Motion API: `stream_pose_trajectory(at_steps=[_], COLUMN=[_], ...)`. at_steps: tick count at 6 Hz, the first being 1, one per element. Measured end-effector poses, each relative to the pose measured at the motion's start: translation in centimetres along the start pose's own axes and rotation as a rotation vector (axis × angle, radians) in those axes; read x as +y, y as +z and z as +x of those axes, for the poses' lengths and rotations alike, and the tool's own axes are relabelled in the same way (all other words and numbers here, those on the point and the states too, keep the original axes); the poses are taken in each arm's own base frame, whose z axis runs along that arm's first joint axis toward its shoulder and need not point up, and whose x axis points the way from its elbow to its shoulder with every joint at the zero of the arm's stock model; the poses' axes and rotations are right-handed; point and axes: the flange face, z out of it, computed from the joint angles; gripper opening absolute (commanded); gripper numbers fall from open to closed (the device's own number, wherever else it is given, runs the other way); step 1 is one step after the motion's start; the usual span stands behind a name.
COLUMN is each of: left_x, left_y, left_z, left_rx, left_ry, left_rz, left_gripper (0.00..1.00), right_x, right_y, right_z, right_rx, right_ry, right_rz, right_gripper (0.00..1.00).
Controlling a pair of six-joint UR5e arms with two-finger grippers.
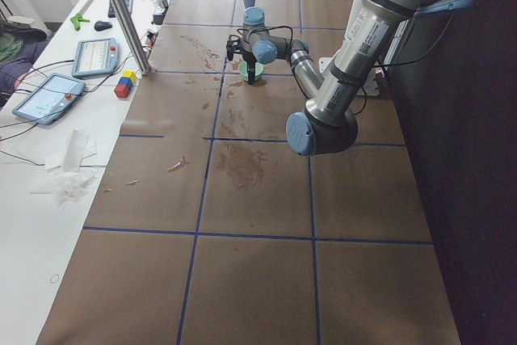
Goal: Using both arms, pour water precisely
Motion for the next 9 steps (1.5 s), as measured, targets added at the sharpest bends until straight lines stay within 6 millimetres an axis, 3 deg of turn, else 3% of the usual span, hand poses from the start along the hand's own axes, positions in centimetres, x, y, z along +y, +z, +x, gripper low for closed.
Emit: stream_pose_trajectory(at_steps=[2, 3, 4, 5, 6, 9], left_x=[0.8, 0.9, 1.1, 1.3, 1.3, 1.4], left_y=[3.4, 4.8, 6.0, 6.5, 6.7, 6.6], left_z=[3.0, 3.2, 3.3, 3.4, 3.4, 3.5], left_rx=[0.006, 0.001, -0.001, -0.001, -0.001, 0.003], left_ry=[-0.06, -0.066, -0.063, -0.06, -0.06, -0.049], left_rz=[0.005, 0.007, 0.012, 0.018, 0.021, 0.02], left_gripper=[0.94, 0.87, 0.57, 0.13, 0.01, 0.0], right_x=[-0.4, -0.4, -0.4, -0.4, -0.4, -0.5], right_y=[-0.3, -0.3, -0.3, -0.3, -0.3, -0.3], right_z=[-0.2, -0.1, -0.1, -0.1, -0.1, -0.2], right_rx=[0.002, 0.005, 0.006, 0.006, 0.006, 0.004], right_ry=[0.0, 0.0, 0.0, 0.0, 0.0, 0.0], right_rz=[0.005, 0.004, 0.004, 0.005, 0.004, 0.006], right_gripper=[1.0, 1.0, 1.0, 1.0, 1.0, 1.0])
